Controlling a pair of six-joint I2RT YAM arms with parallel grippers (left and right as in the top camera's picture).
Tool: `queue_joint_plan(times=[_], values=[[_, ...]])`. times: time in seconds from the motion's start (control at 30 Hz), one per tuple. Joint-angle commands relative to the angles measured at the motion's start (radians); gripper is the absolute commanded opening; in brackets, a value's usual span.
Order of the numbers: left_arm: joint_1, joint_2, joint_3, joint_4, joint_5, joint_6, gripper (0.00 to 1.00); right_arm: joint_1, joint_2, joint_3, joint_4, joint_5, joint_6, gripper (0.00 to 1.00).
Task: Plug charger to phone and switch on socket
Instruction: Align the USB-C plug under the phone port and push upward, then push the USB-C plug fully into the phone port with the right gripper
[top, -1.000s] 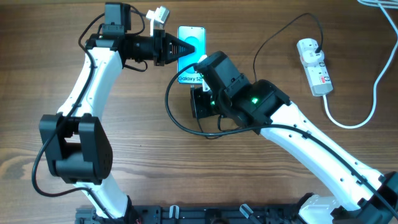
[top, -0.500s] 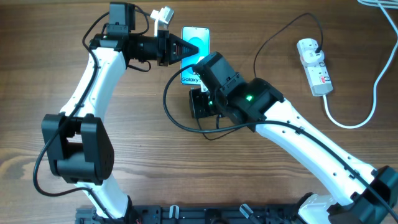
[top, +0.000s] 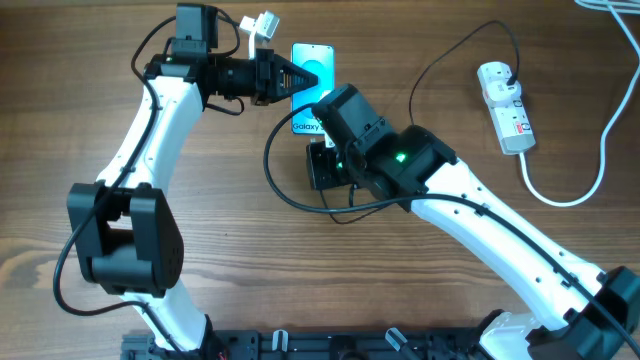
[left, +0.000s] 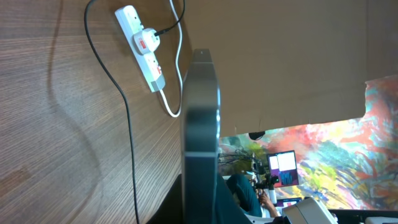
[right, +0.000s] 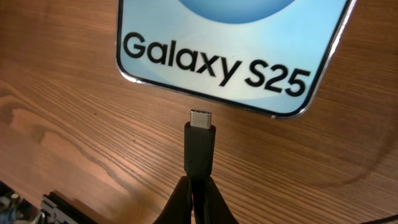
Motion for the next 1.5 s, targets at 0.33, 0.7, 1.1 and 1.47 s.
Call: queue_joint_plan(times=[0.33, 0.7, 1.1, 1.47], values=[[-0.001, -0.031, 0.010, -0.004, 0.042, 0.005, 0.04, -0.003, -0.009, 0.004, 0.014, 0.021, -0.010, 0.04], [-0.001, -0.031, 0.010, -0.003, 0.068, 0.005, 0.04, -0.003, -0.009, 0.004, 0.014, 0.025, 0.013, 0.04], [-0.001, -0.031, 0.010, -0.003, 0.076, 0.005, 0.04, -0.024, -0.009, 0.004, 0.023, 0.020, 0.015, 0.04], [-0.002, -0.031, 0.010, -0.022, 0.083, 0.006, 0.04, -0.024, -0.009, 0.004, 0.079, 0.015, 0.038, 0.04]])
